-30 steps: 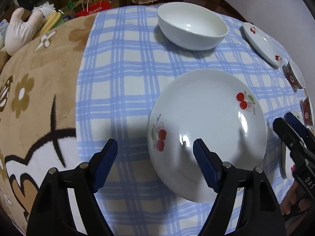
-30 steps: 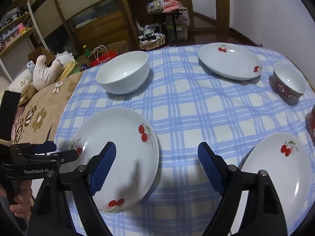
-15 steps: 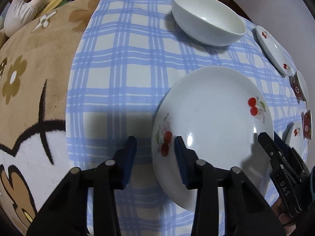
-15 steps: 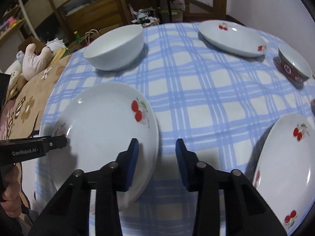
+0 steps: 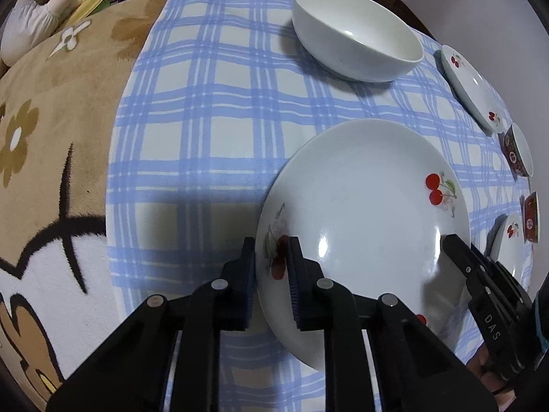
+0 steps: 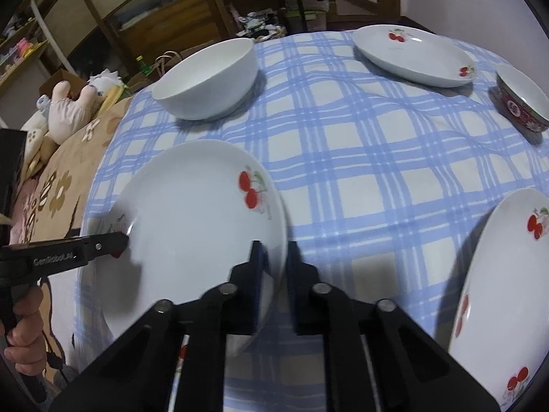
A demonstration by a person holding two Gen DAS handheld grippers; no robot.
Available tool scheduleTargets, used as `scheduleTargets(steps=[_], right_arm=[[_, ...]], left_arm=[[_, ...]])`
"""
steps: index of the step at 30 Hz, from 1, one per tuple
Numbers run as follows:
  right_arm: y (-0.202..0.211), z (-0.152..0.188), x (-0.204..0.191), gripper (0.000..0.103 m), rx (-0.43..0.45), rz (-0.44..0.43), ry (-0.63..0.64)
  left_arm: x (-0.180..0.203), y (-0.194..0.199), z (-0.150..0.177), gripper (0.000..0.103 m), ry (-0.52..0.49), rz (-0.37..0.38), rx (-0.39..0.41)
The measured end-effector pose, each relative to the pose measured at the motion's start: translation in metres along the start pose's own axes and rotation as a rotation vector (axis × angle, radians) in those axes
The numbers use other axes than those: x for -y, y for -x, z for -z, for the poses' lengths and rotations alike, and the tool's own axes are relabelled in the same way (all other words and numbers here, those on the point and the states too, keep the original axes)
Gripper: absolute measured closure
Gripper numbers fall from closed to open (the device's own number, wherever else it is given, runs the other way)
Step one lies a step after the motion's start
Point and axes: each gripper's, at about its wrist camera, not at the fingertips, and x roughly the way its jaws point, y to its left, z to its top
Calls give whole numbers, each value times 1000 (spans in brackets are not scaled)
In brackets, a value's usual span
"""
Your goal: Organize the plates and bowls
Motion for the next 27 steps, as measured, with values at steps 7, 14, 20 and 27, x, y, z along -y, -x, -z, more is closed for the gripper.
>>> scheduleTargets(steps=[7,14,20,27], right_arm=[[-3,-1,1,91,-11,-24,-4],[-4,-2,2,90,-20,-31,-11],[-5,-1,3,90,-24,-33,-20],[-5,-1,3,90,-28,-32,-27]], left_arm=[[6,-4,0,82,-24,-17,-7],[5,-7,-1,82,3,9,-8],[1,-4,1,83,10,10,7],[2,-3,0,83,34,21,14]])
